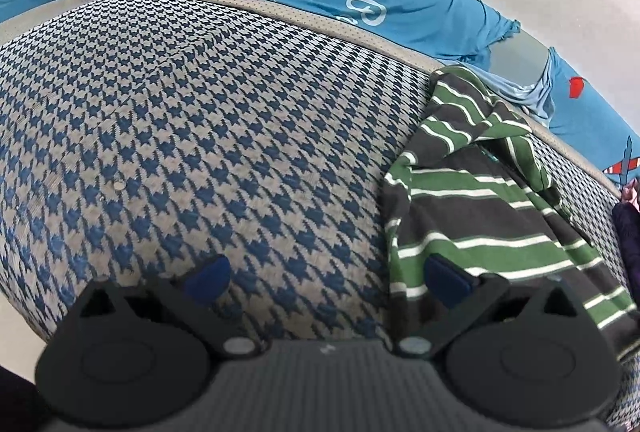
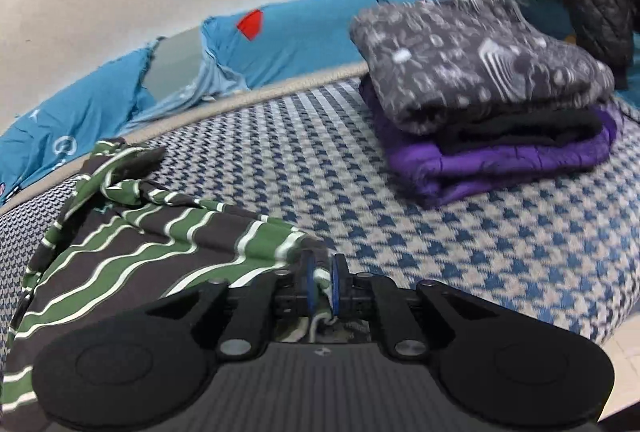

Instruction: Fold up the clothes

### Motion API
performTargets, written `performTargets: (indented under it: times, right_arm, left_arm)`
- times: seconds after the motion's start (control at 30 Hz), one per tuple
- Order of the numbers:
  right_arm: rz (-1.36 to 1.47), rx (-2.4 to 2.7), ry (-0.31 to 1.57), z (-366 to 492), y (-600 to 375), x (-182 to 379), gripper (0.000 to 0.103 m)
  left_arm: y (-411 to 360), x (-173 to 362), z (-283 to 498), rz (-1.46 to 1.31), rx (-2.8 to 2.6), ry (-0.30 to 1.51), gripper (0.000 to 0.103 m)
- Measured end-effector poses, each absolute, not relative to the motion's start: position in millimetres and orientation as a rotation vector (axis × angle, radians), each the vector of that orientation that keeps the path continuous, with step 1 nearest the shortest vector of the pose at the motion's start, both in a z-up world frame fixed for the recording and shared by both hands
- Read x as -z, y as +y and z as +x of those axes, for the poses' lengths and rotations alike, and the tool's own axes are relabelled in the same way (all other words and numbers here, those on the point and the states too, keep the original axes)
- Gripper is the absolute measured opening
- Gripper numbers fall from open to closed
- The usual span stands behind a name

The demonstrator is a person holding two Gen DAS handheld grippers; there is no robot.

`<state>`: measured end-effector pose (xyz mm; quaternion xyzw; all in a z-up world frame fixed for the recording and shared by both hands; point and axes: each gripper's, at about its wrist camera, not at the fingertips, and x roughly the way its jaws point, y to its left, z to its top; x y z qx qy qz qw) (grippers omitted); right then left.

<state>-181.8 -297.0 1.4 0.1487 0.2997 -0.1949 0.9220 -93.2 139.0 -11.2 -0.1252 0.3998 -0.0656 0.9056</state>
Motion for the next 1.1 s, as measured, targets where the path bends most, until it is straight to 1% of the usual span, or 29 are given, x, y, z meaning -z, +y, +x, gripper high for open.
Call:
performTargets:
  times: [0.1, 0.17, 0.3, 0.57, 0.73, 0.93, 1.1]
  right_arm:
    - [0.310, 0.413, 0.562, -189, -298, -9, 0.022]
    - [0.313, 0.422, 0.526, -194, -298, -15, 0.026]
    - [0.317, 0.321, 0.515, -197, -284, -16, 0.026]
    - [0.282, 0.015, 0.556, -187, -228, -6, 0.026]
    - [0.216, -0.168, 0.566, -187, -184, -4, 0.026]
    - [0.109, -0.341, 0.566, -186, -129, -4, 0.026]
    - [0.078, -0.404, 0.583, -172, -100, 2, 0.026]
  left_arm:
    - [137, 13, -93, -0.246, 0.135, 0.832, 0.103]
    - [136, 14, -93, -0.242, 0.134, 0.831, 0.103]
    - [133, 13, -92, -0.240, 0.150, 0.828, 0.103]
    - [124, 17, -87, -0.193, 0.170, 0.822, 0.103]
    - [116, 21, -80, -0.100, 0.113, 0.823, 0.103]
    - [132, 16, -64, -0.156, 0.044, 0.840, 0.103]
    - [151, 7, -50, -0.232, 0.049, 0.857, 0.103]
